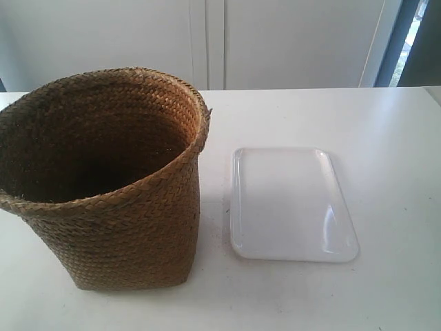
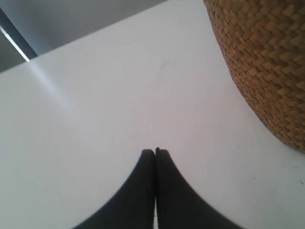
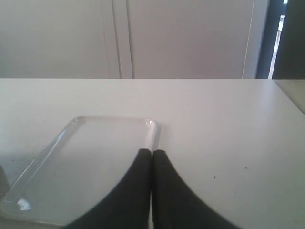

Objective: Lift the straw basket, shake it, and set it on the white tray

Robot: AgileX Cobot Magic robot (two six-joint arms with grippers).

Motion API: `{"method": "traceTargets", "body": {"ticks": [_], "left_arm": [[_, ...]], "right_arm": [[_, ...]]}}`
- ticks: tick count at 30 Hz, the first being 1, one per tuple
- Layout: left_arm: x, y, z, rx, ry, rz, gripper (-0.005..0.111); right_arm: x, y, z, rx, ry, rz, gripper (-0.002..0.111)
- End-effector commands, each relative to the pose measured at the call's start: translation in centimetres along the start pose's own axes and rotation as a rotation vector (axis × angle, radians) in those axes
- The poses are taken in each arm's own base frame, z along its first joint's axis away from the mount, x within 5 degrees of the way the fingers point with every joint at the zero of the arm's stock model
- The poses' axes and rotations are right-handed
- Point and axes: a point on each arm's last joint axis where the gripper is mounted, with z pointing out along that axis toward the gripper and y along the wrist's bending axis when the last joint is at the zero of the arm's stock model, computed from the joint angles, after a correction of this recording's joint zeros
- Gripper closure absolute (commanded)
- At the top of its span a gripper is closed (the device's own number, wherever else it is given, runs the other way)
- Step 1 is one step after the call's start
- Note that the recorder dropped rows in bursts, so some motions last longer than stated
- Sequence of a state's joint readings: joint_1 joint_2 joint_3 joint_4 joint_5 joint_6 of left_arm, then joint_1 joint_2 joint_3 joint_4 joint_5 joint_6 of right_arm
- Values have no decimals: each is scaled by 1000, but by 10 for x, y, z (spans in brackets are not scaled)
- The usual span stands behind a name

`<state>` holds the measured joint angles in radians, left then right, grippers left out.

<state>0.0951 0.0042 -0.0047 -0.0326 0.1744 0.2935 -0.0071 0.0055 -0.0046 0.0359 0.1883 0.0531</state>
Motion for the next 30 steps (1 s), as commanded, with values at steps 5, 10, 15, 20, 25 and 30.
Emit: {"method": "traceTargets", "body": {"ticks": [5,10,15,20,25,30], "left_arm": [[-17,8,-2,-110,-191,143,107],[-26,13,-5,-121,-318,-164,107],[-31,15,-7,-87,-394,-463,107],[-36,18,-10,-87,-469,-537,107],[-37,19,-11,-52,-500,-695,107],[-39,22,-12,-32,-541,-871,107]], "right_arm": [[-18,1,-2,-8,-210,10,108],[-36,2,-8,-18,-417,-6,108],[-44,2,-12,-24,-525,15,108],[-43,1,-11,-22,-503,21,108],[-40,1,-10,-22,-470,25,108],[-41,0,-11,-59,-481,262,108]]}}
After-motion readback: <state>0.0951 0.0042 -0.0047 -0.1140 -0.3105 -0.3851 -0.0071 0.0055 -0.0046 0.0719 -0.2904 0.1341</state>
